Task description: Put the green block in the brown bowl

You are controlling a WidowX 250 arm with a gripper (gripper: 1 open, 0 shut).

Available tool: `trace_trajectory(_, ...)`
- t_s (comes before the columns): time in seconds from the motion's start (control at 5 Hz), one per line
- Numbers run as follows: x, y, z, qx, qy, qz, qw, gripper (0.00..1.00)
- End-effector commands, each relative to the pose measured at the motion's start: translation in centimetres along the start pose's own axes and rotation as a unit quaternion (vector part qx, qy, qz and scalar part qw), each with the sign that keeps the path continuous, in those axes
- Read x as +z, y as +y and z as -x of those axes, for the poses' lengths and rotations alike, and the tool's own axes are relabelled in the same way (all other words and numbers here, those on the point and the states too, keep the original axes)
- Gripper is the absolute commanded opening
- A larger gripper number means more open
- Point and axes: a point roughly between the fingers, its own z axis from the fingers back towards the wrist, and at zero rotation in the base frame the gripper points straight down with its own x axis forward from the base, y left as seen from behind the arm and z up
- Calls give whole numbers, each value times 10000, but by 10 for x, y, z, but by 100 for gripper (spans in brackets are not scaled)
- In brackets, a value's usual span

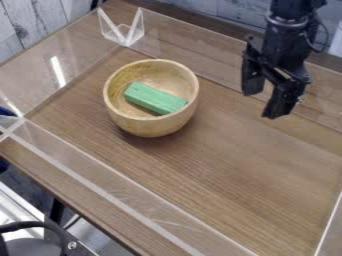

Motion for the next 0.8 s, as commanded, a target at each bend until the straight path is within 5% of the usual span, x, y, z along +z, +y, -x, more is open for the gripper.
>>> trace_trajectory(0.0,32,-11,-9,-585,-190,-423,9972,100)
trace_trajectory(0.2,21,-11,-6,-6,-40,-354,9994,0)
trace_trajectory(0.4,8,-4,-2,320,108,-302,9990,100)
trace_trajectory(0.6,-10,4,-5,788,171,-141,9966,100)
